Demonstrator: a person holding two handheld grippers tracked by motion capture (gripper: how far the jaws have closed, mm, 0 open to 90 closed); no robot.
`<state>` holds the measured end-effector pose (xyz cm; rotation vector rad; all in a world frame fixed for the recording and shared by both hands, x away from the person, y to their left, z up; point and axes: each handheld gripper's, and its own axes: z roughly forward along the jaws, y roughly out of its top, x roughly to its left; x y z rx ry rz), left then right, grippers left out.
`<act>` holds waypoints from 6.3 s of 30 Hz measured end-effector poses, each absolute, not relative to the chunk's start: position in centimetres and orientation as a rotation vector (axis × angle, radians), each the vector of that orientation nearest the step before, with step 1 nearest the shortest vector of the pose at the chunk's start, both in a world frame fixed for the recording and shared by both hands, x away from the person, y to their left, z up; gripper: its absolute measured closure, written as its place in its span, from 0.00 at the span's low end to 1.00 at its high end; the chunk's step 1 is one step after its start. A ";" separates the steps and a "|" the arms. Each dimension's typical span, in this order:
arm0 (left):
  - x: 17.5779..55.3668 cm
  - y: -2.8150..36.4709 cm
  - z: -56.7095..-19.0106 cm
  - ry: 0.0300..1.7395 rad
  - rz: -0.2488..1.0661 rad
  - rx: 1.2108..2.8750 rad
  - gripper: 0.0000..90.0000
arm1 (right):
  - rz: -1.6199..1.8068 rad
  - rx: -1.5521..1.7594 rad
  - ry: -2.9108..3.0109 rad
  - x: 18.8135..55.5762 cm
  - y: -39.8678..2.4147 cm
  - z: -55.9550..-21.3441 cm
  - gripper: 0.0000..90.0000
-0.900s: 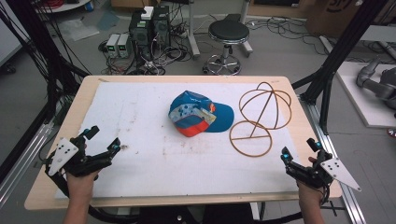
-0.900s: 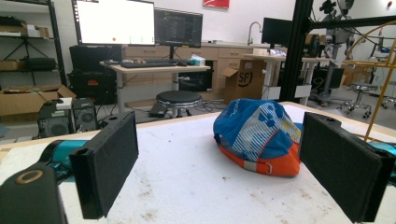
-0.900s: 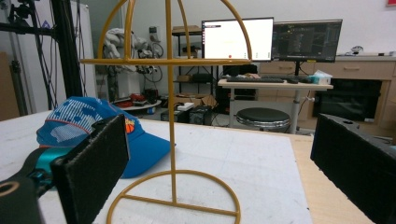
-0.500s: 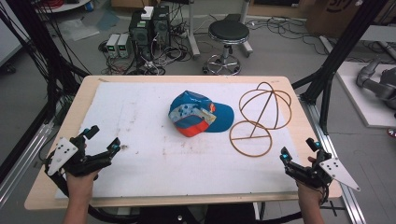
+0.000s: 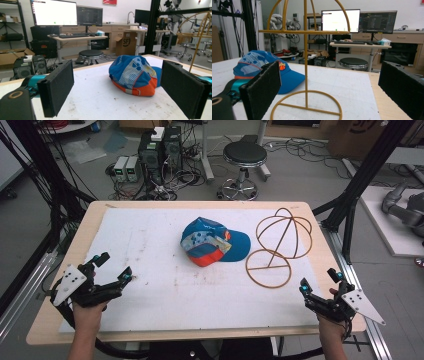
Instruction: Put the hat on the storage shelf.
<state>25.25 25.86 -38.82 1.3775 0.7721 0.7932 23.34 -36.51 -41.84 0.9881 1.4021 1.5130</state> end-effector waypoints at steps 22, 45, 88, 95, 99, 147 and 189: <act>27.4 23.2 -37.0 0.717 0.771 1.449 0.14 | 1.512 0.990 1.399 23.5 -36.5 -41.8 0.05; 34.2 16.3 -36.8 0.683 0.676 1.555 0.14 | 1.506 0.990 1.398 23.5 -36.7 -41.9 0.05; 43.5 8.4 -40.5 0.748 0.606 1.678 0.21 | 1.502 0.996 1.393 23.6 -37.0 -42.0 0.05; 43.8 8.4 -41.1 0.769 0.587 1.699 0.29 | 1.504 1.000 1.393 23.6 -37.1 -42.0 0.05; 43.8 8.5 -41.2 0.820 0.573 1.706 0.38 | 1.515 1.006 1.389 23.5 -37.1 -42.1 0.05; 42.0 7.5 -35.5 0.811 0.552 1.496 0.98 | 1.527 0.998 1.383 23.6 -36.9 -42.0 0.05; 40.7 2.0 -23.7 0.731 0.643 1.304 0.98 | 1.534 0.989 1.376 23.5 -37.1 -41.9 0.05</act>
